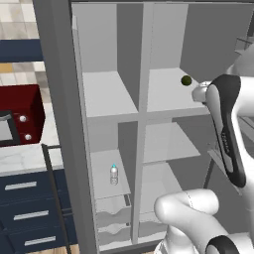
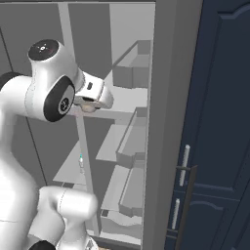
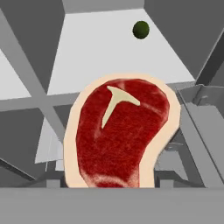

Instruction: Pick up the frozen steak from the freezer, place it on any shelf in the fridge, and close the fridge and freezer doors when done.

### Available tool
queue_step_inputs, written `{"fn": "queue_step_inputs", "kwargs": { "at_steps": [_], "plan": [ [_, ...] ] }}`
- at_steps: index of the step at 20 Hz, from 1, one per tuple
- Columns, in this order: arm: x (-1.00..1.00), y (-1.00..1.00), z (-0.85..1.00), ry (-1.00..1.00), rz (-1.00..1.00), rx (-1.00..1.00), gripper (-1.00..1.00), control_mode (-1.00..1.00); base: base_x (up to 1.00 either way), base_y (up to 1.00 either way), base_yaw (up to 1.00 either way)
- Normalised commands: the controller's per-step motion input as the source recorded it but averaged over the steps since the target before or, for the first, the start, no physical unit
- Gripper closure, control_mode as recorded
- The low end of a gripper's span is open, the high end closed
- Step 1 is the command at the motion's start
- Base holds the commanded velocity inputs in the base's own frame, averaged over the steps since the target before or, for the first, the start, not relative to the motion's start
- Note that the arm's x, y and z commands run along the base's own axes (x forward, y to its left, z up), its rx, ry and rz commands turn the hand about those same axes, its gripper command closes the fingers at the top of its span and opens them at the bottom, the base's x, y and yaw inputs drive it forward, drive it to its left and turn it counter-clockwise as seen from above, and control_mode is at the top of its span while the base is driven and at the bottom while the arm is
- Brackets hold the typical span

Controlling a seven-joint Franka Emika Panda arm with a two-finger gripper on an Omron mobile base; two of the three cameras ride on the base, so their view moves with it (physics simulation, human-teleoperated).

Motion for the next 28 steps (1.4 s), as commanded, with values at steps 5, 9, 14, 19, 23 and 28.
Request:
{"fn": "queue_step_inputs", "kwargs": {
  "at_steps": [5, 9, 14, 19, 23, 28],
  "plan": [
    [0.78, 0.00, -0.13, -0.10, 0.11, -0.05, 1.00, -1.00, 0.00, 0.00, 0.00],
    [0.96, -0.01, -0.17, 0.00, 0.04, 0.00, 1.00, -1.00, 0.00, 0.00, 0.00],
    [0.74, -0.20, -0.13, 0.04, 0.02, 0.00, 1.00, -1.00, 0.00, 0.00, 0.00],
    [0.55, -0.37, -0.31, 0.00, 0.04, 0.00, 1.00, -1.00, 0.00, 0.00, 0.00],
    [0.83, -0.12, -0.21, 0.00, 0.01, 0.00, 1.00, -1.00, 0.00, 0.00, 0.00],
    [1.00, 0.00, -0.32, 0.00, 0.00, 0.00, 1.00, -1.00, 0.00, 0.00, 0.00]
  ]
}}
